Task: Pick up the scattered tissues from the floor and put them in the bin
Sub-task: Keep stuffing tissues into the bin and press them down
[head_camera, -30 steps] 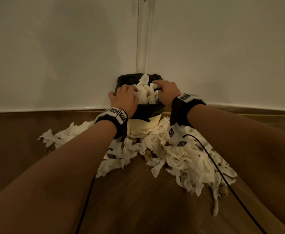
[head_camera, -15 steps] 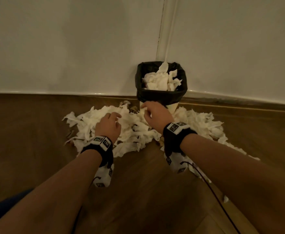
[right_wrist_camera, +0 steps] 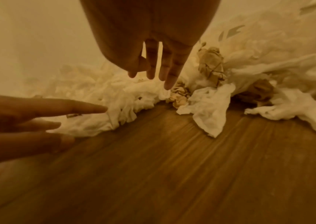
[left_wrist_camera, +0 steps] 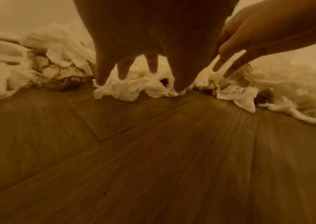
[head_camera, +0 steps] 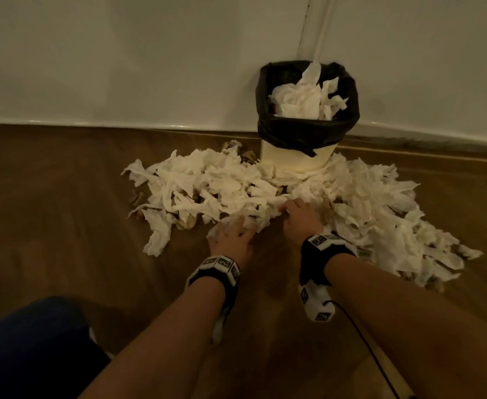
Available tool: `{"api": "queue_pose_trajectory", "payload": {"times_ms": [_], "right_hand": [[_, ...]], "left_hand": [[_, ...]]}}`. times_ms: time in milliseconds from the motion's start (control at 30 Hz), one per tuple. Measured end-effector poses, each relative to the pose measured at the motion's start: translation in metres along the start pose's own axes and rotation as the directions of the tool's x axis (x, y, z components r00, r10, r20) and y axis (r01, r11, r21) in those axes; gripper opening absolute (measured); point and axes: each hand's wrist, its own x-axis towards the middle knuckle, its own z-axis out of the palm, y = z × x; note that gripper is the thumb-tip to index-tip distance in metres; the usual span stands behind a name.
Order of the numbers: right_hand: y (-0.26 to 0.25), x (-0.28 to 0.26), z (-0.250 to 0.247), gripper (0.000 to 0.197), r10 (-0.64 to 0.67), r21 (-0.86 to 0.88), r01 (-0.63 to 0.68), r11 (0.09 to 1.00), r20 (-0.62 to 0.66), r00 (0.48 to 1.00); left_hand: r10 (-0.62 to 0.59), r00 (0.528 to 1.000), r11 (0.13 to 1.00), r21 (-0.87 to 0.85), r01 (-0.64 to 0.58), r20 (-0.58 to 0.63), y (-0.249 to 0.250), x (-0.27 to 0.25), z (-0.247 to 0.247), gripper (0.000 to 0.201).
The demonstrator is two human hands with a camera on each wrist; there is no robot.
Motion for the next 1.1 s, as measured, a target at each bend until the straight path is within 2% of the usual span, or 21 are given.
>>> {"api": "queue_pose_trajectory", "payload": {"times_ms": [67, 100, 167, 267, 400, 467, 567, 700, 833, 900, 933, 1000, 1100], "right_hand": [[0.003, 0.000, 0.005, 0.048, -0.054, -0.040, 0.056, 0.998, 0.047, 0.997], [0.004, 0.000, 0.007, 0.053, -0.083, -0.054, 0.087, 0.995, 0.078, 0.993], [0.002, 0.000, 0.011, 0.057, -0.131, -0.066, 0.140, 0.988, 0.125, 0.983], [-0.003, -0.001, 0.020, 0.053, -0.178, -0.149, 0.200, 0.968, 0.146, 0.973], [-0.009, 0.002, 0.037, 0.057, -0.192, -0.209, 0.235, 0.949, 0.208, 0.959], [-0.011, 0.004, 0.043, 0.058, -0.162, -0.203, 0.215, 0.955, 0.246, 0.956], [-0.013, 0.003, 0.048, 0.052, -0.128, -0.215, 0.205, 0.955, 0.324, 0.937], [-0.011, -0.006, 0.054, 0.036, -0.194, -0.215, 0.246, 0.945, 0.237, 0.952], [-0.005, -0.012, 0.049, 0.028, -0.107, -0.129, 0.135, 0.982, 0.198, 0.974], [-0.002, -0.013, 0.042, 0.038, -0.039, -0.036, 0.047, 0.998, 0.205, 0.978], [-0.001, -0.013, 0.038, 0.043, -0.016, -0.020, 0.021, 1.000, 0.230, 0.973], [-0.002, -0.011, 0.026, 0.041, 0.032, -0.040, -0.021, 0.999, 0.292, 0.956], [-0.001, -0.017, 0.010, 0.031, 0.067, -0.002, -0.069, 0.998, 0.263, 0.962]], "left_hand": [[-0.054, 0.991, 0.999, 0.005, 0.054, 0.120, -0.004, -0.001, 0.008, 0.051], [-0.072, 0.990, 0.997, 0.000, 0.072, 0.124, -0.005, -0.004, 0.012, 0.050], [-0.091, 0.996, 0.995, -0.033, 0.092, 0.026, -0.004, -0.010, 0.019, 0.048], [-0.168, 0.977, 0.967, -0.214, 0.137, -0.134, 0.002, -0.017, 0.026, 0.041], [-0.352, 0.926, 0.842, -0.478, 0.250, -0.137, -0.001, -0.017, 0.025, 0.023], [-0.402, 0.907, 0.769, -0.585, 0.259, -0.126, -0.005, -0.018, 0.023, 0.017], [-0.420, 0.895, 0.706, -0.674, 0.219, -0.150, -0.012, -0.018, 0.022, 0.028], [-0.478, 0.861, 0.649, -0.730, 0.216, -0.170, -0.018, -0.016, 0.019, 0.036], [-0.515, 0.847, 0.608, -0.752, 0.255, -0.129, -0.022, -0.015, 0.014, 0.045], [-0.505, 0.855, 0.592, -0.769, 0.242, -0.119, -0.023, -0.017, 0.011, 0.046], [-0.501, 0.858, 0.587, -0.774, 0.237, -0.117, -0.023, -0.017, 0.010, 0.043], [-0.495, 0.861, 0.586, -0.777, 0.231, -0.117, -0.023, -0.019, 0.006, 0.033], [-0.491, 0.866, 0.541, -0.814, 0.213, -0.100, -0.019, -0.020, -0.003, 0.022]]}}
